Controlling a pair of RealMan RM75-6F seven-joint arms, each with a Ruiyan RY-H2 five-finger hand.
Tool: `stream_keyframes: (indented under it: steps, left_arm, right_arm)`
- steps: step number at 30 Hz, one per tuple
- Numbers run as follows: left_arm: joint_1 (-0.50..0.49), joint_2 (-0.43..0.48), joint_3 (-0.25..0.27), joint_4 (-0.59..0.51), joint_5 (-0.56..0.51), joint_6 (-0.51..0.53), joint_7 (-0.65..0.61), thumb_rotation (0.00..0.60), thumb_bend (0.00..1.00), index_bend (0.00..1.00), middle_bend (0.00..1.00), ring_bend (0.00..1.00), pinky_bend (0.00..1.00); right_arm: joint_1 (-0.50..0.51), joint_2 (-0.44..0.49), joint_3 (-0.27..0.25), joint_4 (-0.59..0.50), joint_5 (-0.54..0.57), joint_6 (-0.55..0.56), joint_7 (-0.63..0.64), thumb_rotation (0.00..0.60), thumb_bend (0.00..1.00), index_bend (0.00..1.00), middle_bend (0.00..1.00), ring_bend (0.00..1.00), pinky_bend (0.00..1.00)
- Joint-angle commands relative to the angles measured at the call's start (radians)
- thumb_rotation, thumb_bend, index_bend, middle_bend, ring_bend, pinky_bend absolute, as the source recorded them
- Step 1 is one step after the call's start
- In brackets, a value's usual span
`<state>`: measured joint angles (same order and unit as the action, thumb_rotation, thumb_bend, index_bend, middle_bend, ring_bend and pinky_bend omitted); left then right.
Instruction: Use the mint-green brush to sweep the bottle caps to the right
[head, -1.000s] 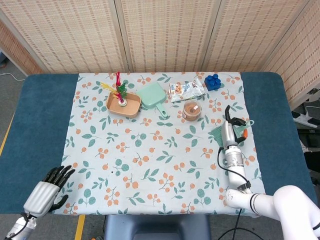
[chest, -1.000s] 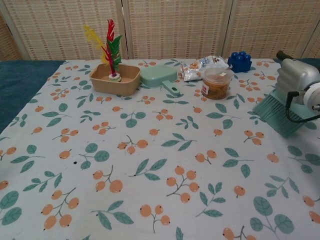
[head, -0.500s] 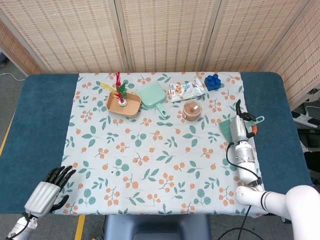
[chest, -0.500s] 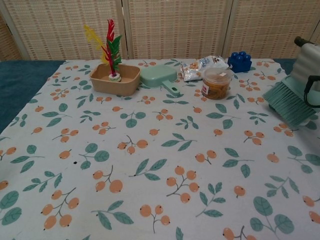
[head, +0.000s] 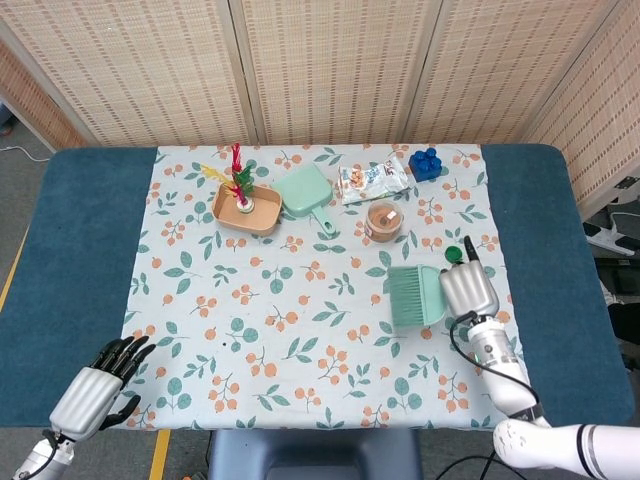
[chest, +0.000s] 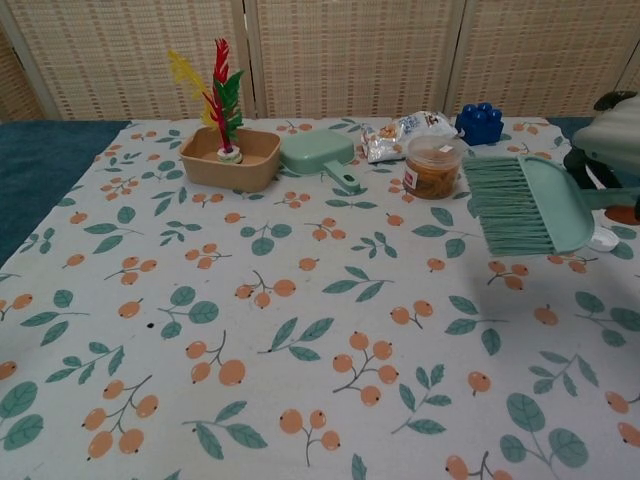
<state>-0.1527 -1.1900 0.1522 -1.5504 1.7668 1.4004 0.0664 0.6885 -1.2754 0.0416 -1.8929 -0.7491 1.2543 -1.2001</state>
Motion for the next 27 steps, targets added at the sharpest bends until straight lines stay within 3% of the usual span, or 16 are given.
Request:
stream_keyframes:
  steps: [1,8,9,10,13,15,19,21,24,27]
  left_arm:
    - [0.001,0.005,0.010,-0.002,0.018,0.008,-0.009,0.600,0.39,0.00,0.00,0.00,0.10]
    - [0.000,0.012,0.015,0.002,0.026,0.016,-0.028,0.600,0.39,0.00,0.00,0.00,0.10]
    - [0.000,0.014,0.014,0.002,0.026,0.017,-0.031,0.600,0.39,0.00,0.00,0.00,0.10]
    - [0.000,0.015,0.013,0.002,0.025,0.018,-0.034,0.600,0.39,0.00,0.00,0.00,0.10]
    - [-0.001,0.018,0.011,0.002,0.022,0.020,-0.042,0.600,0.39,0.00,0.00,0.00,0.10]
    - [0.000,0.021,0.012,0.002,0.021,0.021,-0.044,0.600,0.39,0.00,0.00,0.00,0.10]
    - [0.000,0.022,0.013,0.007,0.023,0.022,-0.048,0.600,0.39,0.00,0.00,0.00,0.11]
    - [0.001,0.021,0.014,0.006,0.025,0.024,-0.047,0.600,0.39,0.00,0.00,0.00,0.10]
    - [0.004,0.022,0.016,0.004,0.028,0.027,-0.045,0.600,0.39,0.00,0.00,0.00,0.10]
    - [0.008,0.027,0.017,0.002,0.035,0.040,-0.048,0.600,0.39,0.00,0.00,0.00,0.10]
  right_arm:
    - [-0.073,-0.089,-0.063,0.032,-0.086,0.076,0.049,0.600,0.46,1.00,0.82,0.59,0.01]
    - [-0.126,-0.294,-0.109,0.219,-0.114,0.111,0.053,0.600,0.47,0.97,0.82,0.59,0.01]
    - [-0.128,-0.308,-0.114,0.234,-0.112,0.109,0.042,0.600,0.47,0.89,0.80,0.57,0.01]
    - [-0.129,-0.318,-0.117,0.242,-0.103,0.108,0.025,0.600,0.47,0.74,0.75,0.53,0.01]
    - [-0.125,-0.334,-0.114,0.237,-0.057,0.113,-0.046,0.600,0.47,0.19,0.46,0.38,0.00]
    - [-0.125,-0.340,-0.110,0.240,-0.070,0.128,-0.055,0.600,0.46,0.02,0.30,0.30,0.00]
    - [-0.130,-0.333,-0.112,0.220,-0.061,0.150,-0.090,0.600,0.35,0.00,0.09,0.14,0.00]
    - [-0.134,-0.322,-0.114,0.193,-0.045,0.148,-0.099,0.600,0.30,0.00,0.02,0.10,0.00]
    - [-0.142,-0.293,-0.118,0.152,-0.036,0.142,-0.085,0.585,0.26,0.00,0.00,0.08,0.00]
    - [-0.171,-0.237,-0.145,0.101,-0.121,0.187,-0.024,0.567,0.25,0.00,0.00,0.05,0.00]
